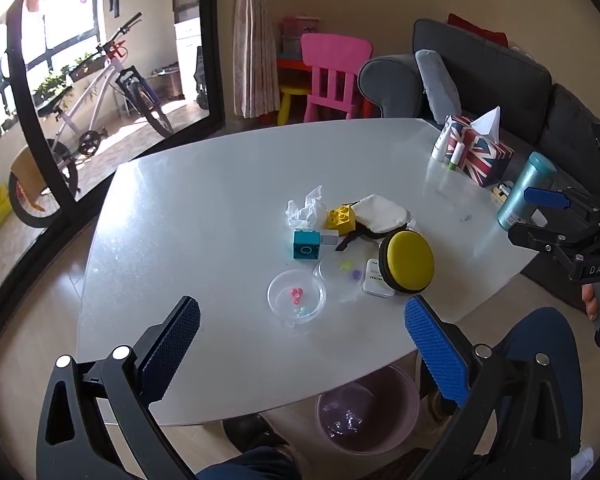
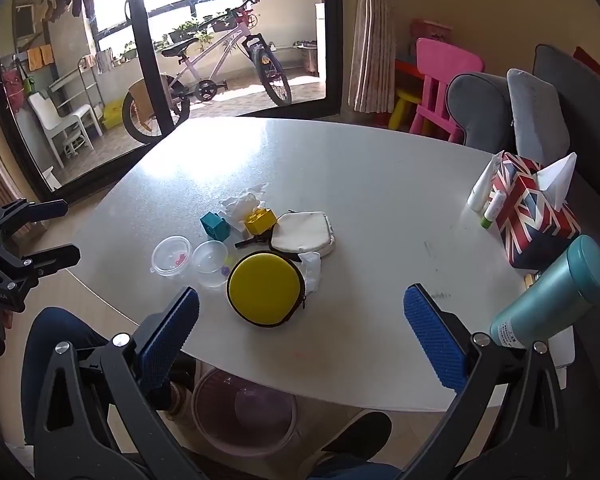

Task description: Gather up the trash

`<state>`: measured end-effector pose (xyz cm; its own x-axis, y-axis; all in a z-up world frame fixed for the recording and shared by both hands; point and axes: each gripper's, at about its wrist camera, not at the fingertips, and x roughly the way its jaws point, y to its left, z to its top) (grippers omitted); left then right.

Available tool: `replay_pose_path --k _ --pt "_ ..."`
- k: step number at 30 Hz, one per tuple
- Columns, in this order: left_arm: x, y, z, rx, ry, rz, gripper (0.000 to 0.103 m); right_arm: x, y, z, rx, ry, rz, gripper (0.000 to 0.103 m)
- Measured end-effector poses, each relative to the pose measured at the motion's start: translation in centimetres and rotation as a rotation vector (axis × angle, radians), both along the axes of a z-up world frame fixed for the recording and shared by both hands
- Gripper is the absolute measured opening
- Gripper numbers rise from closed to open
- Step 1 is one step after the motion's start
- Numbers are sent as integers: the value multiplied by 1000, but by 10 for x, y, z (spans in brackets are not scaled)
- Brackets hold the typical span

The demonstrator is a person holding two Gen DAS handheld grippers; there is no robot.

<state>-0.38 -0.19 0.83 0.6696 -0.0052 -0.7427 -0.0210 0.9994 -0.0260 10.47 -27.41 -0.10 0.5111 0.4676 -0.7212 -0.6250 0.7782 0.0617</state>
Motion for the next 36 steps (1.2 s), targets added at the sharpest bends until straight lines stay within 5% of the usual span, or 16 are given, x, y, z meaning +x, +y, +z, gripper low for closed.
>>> replay_pose_path --k 36 --pt "-1 0 1 8 -7 8 98 -4 1 1 6 -8 13 100"
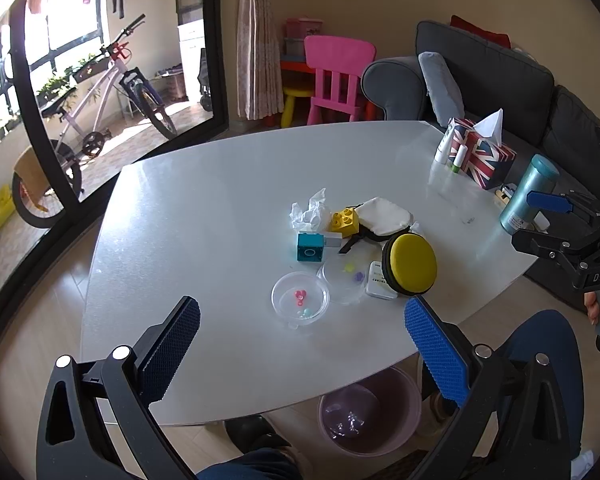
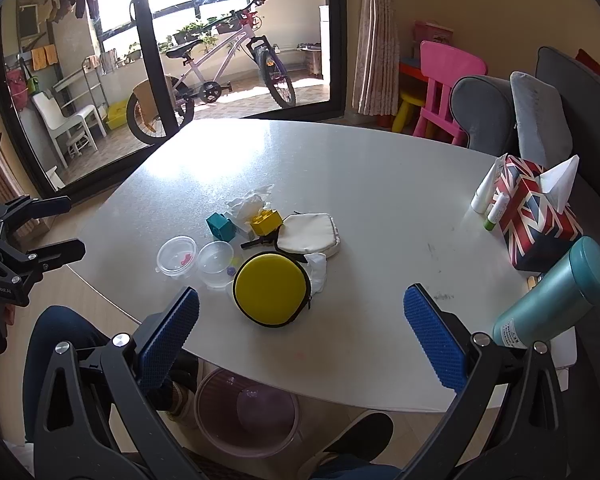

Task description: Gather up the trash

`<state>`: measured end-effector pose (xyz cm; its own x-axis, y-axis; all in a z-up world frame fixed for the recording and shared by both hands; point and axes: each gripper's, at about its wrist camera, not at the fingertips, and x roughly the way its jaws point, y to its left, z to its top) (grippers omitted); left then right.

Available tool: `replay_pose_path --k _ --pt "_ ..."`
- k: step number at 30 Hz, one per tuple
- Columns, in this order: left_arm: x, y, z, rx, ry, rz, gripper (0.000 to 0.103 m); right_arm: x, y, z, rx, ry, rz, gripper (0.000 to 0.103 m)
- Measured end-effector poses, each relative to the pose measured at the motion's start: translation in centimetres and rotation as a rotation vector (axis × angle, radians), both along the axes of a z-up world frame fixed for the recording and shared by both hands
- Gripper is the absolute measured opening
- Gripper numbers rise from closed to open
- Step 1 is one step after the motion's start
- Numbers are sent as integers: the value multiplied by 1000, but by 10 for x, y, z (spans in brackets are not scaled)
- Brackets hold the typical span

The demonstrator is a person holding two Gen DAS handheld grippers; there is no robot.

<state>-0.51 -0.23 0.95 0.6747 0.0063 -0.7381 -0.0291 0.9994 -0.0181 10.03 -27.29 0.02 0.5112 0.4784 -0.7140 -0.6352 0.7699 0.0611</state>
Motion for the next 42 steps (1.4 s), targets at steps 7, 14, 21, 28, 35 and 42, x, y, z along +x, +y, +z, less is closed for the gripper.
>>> replay_pose_path --k 7,14,21,28,35,42 --pt "0 1 0 -1 -1 1 98 0 0 0 0 0 1 100" --pt "-1 1 0 -1 -1 0 98 -1 1 0 1 0 1 100" --pt "-1 1 0 -1 -1 -3 98 0 0 0 0 1 1 100" --pt "-1 1 0 0 -1 -2 98 -1 1 -1 1 0 3 100" --pt "-1 1 -1 1 2 -4 98 -3 4 -4 -1 5 9 100" --pt "2 3 -4 -3 8 2 98 6 13 -17 -19 28 18 100"
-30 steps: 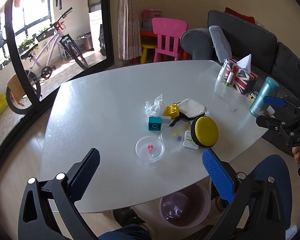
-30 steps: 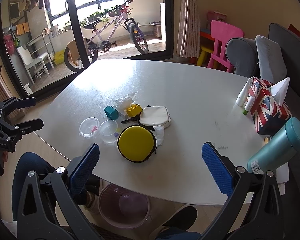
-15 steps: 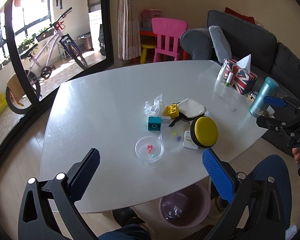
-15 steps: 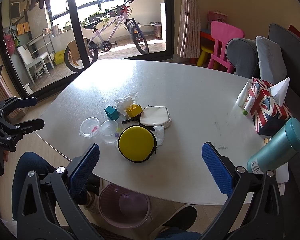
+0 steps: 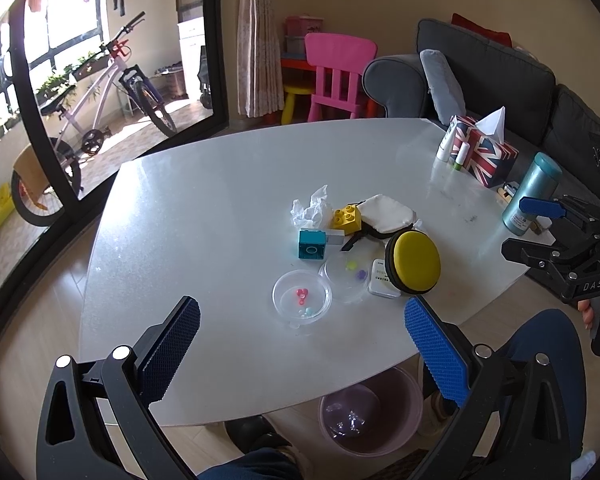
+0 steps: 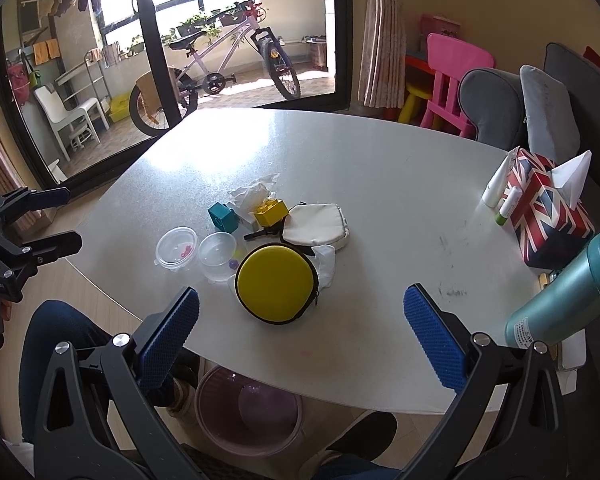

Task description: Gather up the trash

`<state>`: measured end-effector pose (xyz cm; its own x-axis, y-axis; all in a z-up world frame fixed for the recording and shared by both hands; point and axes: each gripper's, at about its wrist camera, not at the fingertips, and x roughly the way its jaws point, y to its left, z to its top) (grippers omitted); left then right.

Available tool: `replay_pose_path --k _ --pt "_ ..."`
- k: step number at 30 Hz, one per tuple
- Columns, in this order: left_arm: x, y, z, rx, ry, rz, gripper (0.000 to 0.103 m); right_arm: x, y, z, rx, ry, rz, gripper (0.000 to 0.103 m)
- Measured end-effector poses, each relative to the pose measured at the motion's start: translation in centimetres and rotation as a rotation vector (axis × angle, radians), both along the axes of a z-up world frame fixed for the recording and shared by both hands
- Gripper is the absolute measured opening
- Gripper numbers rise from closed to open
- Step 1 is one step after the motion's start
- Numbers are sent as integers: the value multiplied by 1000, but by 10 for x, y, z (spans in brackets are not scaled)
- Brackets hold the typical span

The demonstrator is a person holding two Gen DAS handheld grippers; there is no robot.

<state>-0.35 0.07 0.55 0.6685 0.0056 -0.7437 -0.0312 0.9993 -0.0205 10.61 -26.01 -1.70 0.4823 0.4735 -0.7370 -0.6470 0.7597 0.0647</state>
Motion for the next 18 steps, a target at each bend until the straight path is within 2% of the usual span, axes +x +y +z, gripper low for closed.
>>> replay_pose_path --k 18 --pt "9 8 -10 -3 24 8 98 34 55 -49 -94 83 74 100"
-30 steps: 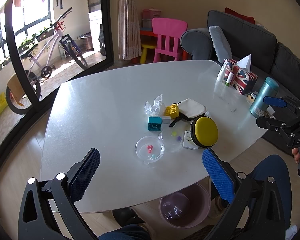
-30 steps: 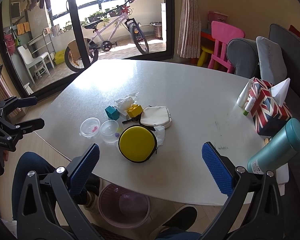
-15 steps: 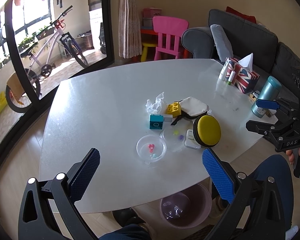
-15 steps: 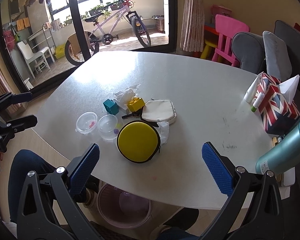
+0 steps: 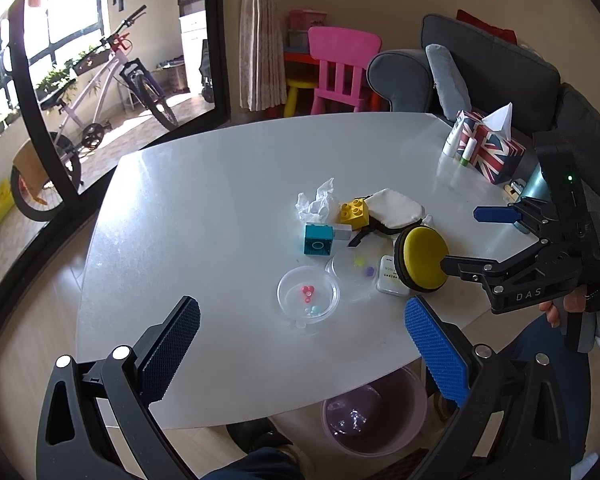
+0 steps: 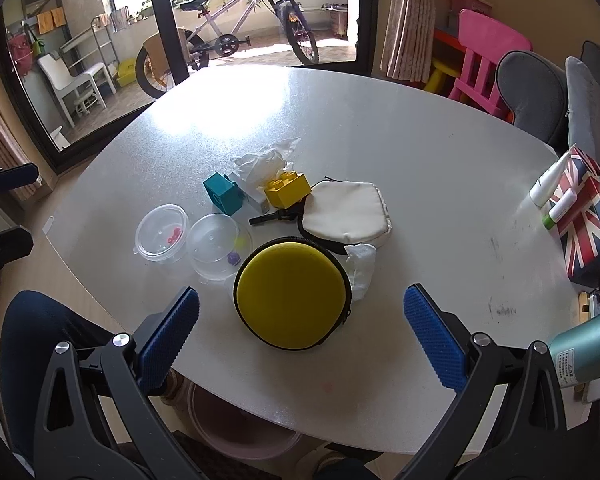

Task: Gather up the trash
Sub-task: 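Reach the right gripper to the yellow round case and grasp it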

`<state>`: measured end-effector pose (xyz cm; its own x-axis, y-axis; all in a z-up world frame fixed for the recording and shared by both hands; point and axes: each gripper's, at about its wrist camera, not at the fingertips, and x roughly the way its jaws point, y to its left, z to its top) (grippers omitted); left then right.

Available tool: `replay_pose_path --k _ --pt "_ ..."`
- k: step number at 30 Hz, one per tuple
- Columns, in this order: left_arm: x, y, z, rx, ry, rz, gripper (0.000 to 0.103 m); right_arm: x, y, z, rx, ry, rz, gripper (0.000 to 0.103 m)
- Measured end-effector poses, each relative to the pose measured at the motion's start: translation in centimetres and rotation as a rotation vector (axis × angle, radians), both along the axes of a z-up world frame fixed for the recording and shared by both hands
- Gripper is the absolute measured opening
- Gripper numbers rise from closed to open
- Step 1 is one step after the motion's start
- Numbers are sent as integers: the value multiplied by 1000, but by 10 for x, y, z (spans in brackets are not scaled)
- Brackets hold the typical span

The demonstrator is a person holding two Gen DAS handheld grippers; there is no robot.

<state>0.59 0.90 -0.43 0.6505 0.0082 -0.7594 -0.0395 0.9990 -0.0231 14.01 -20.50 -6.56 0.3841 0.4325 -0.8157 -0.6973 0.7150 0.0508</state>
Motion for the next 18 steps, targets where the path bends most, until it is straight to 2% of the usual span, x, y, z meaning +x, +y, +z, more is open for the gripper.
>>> replay_pose_path --k 9,18 --pt "6 4 -10 -9 24 7 98 13 14 -25 -52 57 7 100" --pt "8 7 -17 -15 47 17 98 20 27 -41 -104 72 10 100"
